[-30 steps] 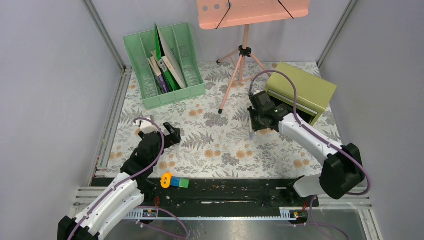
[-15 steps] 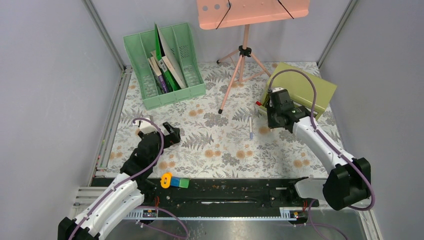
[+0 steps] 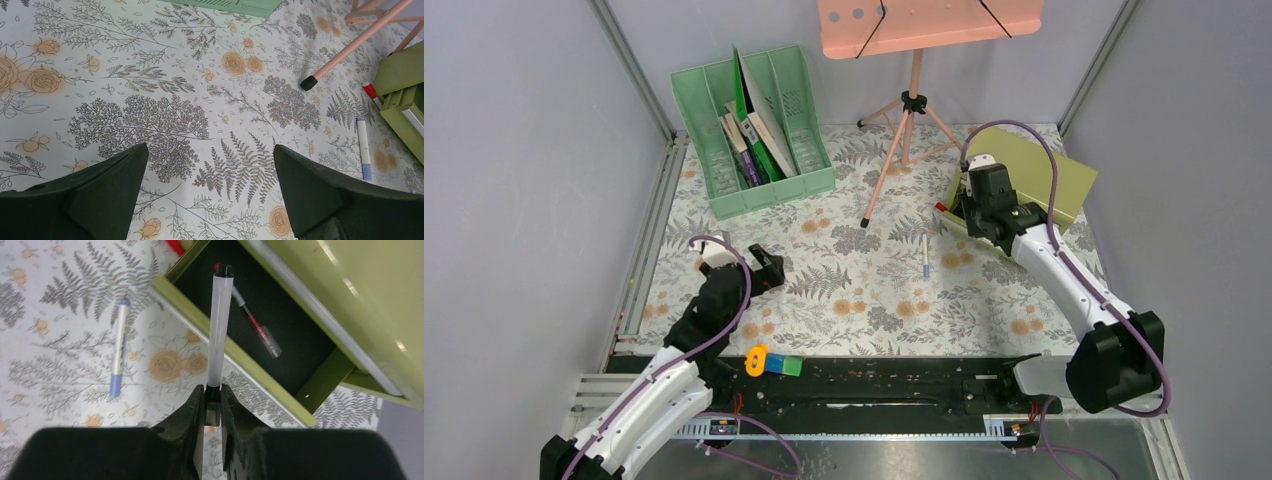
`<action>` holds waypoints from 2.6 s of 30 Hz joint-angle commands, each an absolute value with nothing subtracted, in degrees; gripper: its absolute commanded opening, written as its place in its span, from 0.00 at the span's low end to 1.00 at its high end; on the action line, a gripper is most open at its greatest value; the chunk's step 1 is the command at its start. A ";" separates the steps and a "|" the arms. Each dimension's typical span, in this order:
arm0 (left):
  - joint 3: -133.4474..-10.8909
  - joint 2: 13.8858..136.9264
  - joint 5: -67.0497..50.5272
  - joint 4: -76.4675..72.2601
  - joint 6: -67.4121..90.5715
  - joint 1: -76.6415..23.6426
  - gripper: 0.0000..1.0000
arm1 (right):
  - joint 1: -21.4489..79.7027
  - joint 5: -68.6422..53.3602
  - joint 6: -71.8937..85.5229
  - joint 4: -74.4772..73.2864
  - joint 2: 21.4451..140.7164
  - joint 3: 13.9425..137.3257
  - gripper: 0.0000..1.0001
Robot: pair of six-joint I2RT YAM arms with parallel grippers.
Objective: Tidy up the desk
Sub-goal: Place the stationery in the drawer, then pick up the stationery from the center of the board.
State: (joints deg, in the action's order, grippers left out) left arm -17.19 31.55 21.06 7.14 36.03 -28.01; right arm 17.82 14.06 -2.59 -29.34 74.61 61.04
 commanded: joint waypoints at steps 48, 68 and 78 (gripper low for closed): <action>-17.15 32.53 18.81 3.65 36.13 -27.24 0.99 | 17.58 20.93 4.10 -22.19 81.93 63.73 0.92; -17.09 32.45 18.74 3.81 36.35 -26.90 0.99 | 17.83 5.14 19.74 -21.83 79.35 59.02 1.00; -16.88 31.95 18.98 3.97 36.56 -26.80 0.99 | 25.75 10.19 20.57 -25.66 86.69 62.11 0.91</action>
State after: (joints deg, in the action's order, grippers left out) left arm -17.19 32.38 19.70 6.33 36.05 -27.20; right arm 22.57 7.92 19.20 -23.09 83.59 59.13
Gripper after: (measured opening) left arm 0.985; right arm 0.930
